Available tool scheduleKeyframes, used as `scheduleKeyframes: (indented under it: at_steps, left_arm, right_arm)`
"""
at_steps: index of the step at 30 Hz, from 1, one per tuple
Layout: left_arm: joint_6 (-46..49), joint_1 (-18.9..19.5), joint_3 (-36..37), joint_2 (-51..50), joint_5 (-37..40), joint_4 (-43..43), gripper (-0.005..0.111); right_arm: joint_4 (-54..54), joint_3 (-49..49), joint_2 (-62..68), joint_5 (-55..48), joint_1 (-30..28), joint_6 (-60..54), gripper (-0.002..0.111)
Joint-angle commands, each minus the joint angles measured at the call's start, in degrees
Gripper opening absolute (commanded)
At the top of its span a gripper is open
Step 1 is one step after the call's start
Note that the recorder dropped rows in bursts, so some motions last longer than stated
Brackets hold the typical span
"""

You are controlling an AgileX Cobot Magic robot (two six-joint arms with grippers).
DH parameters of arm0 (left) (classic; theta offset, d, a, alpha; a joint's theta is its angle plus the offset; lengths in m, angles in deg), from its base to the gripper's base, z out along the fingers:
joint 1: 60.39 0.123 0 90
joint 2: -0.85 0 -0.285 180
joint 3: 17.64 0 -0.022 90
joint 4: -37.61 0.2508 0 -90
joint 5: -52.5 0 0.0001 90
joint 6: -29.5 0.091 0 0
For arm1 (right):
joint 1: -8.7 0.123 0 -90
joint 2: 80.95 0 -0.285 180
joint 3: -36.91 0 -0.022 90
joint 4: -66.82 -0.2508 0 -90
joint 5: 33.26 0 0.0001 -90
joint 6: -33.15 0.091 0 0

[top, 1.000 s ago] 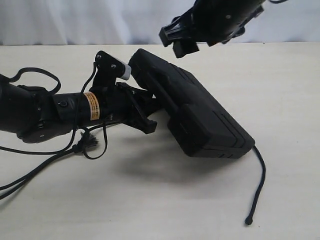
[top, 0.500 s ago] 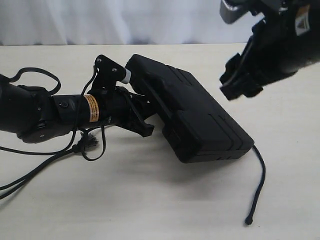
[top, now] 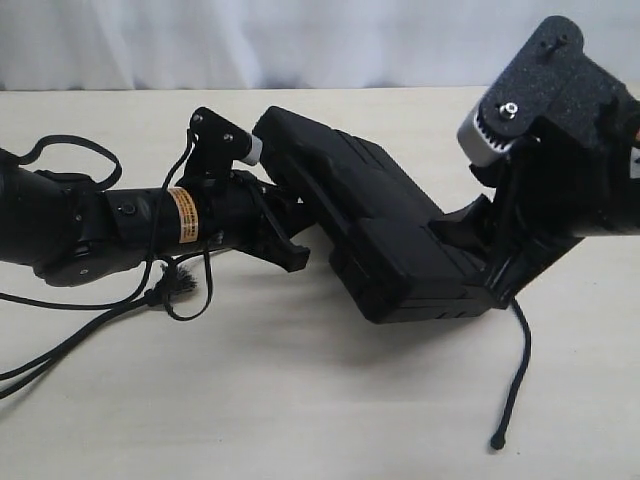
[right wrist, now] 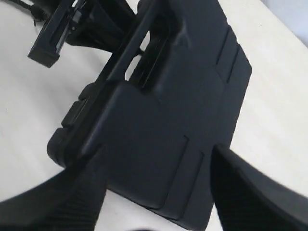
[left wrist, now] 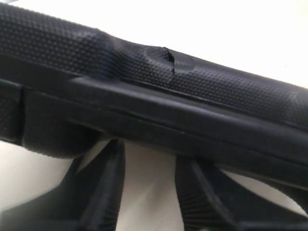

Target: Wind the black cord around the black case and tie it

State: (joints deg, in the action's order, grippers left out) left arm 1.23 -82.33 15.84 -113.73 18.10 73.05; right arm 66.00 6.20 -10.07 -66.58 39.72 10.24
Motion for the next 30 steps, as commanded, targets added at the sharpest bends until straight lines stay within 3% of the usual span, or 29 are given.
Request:
scheduleKeyframes:
  at_steps: [1,8,14,17,22,25,30]
  left_arm:
    - [-0.59,-0.14,-0.43,0.35,-3.82,-0.61,0.035]
    - [-0.72,-0.14,-0.43,0.35,-4.23,-0.61,0.035]
    - [-1.57,-0.14,-0.43,0.35,-4.79,-0.61,0.035]
    - [-1.57,-0.14,-0.43,0.35,-5.28,-0.61,0.035]
    - [-1.81,-0.14,-0.43,0.35,-5.34,-0.61,0.035]
    - [-1.81,-0.14,-0.43,0.35,-5.34,-0.61,0.035]
    - [-1.8,-0.14,-0.43,0.35,-5.23,-0.5,0.035]
  right_arm:
    - [-3.01,-1.83,-0.13,-2.56,-0.19,-10.51,0.059]
    - [-7.29,-5.31,-1.88,-3.06,-0.19,-15.69,0.058]
    - [-7.29,-6.83,-7.3,-2.72,-0.19,-16.37,0.045]
    - [-7.29,-9.3,-8.53,-1.77,-0.19,-16.93,0.044]
    - [0.82,-12.02,-9.3,0.82,7.55,-15.87,0.043]
    - [13.49,-12.3,-9.08,2.18,15.3,-4.33,0.038]
    - [44.6,-12.57,-9.08,-6.25,28.93,31.37,0.03]
